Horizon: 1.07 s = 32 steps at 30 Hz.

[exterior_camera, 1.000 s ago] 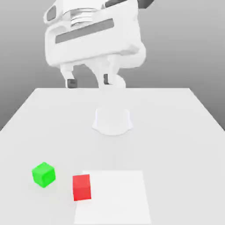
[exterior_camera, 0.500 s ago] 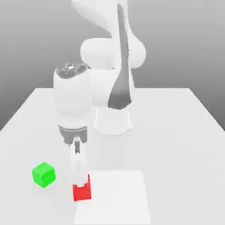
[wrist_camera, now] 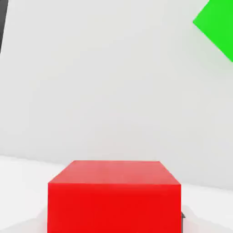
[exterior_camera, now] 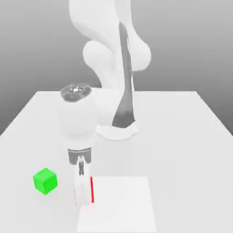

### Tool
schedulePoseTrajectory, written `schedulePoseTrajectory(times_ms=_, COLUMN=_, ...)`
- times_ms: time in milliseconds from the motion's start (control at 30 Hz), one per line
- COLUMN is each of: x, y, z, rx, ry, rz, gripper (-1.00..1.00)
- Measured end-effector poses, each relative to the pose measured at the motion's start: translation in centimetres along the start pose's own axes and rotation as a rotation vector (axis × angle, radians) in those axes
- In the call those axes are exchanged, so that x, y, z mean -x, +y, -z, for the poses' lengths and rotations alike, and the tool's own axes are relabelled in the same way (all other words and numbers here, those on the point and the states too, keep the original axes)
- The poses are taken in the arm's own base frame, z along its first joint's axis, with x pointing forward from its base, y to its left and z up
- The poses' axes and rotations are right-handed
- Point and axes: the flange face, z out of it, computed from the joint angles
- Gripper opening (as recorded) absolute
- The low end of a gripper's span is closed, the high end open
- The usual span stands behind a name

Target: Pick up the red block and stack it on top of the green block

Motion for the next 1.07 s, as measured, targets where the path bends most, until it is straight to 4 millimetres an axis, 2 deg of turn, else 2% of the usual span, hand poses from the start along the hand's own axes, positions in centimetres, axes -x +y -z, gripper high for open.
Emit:
schedulePoseTrajectory(times_ms=133, x=-2.0, y=-0.5, z=1.9, rx=0.005, ry=-0.006, rz=-0.007, gripper=-1.00)
schedulePoseTrajectory(times_ms=500, x=-9.3, y=-2.0, z=3.9, rx=0.005, ry=-0.015, rz=0.007, gripper=-1.00)
schedulePoseTrajectory(times_ms=733, x=-14.2, y=-2.2, z=5.1, rx=0.002, ry=-0.004, rz=0.017, gripper=-1.00)
schedulePoseTrajectory(times_ms=800, x=-14.6, y=-2.2, z=4.1, rx=0.002, ry=-0.001, rz=0.023, gripper=-1.00)
schedulePoseTrajectory(times_ms=933, x=-14.7, y=-2.3, z=0.0, rx=0.002, ry=0.000, rz=0.027, gripper=-1.00)
schedulePoseTrajectory(times_ms=967, x=-14.7, y=-2.2, z=-0.8, rx=0.002, ry=0.000, rz=0.027, gripper=1.00)
schedulePoseTrajectory(times_ms=1067, x=-14.7, y=-2.2, z=-0.8, rx=0.002, ry=0.000, rz=0.027, gripper=1.00)
